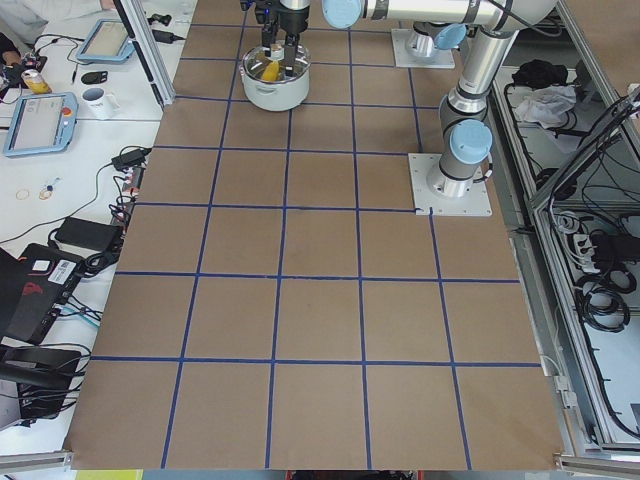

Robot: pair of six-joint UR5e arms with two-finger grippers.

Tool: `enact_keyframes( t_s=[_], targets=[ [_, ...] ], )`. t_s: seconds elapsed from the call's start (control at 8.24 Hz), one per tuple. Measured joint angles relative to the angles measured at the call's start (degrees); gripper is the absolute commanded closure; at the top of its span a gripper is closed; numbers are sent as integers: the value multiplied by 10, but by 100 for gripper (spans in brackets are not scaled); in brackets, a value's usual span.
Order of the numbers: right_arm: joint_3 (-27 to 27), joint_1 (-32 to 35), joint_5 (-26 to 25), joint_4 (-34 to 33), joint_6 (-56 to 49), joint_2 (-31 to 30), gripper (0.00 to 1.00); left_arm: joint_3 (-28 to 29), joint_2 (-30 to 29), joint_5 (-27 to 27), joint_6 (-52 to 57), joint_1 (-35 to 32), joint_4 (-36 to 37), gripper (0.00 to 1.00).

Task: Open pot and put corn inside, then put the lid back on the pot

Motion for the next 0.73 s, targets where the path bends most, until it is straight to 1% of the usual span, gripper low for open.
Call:
enact_keyframes(
  t_s=[0.61, 0.73],
  targets=[
    [-3, 0, 1, -5, -14, -1, 27, 0, -1, 0, 0, 0, 4, 0],
    [-1, 0, 1, -5, -17, -1, 33, 0, -1, 0, -1, 0, 7, 0]
  ],
)
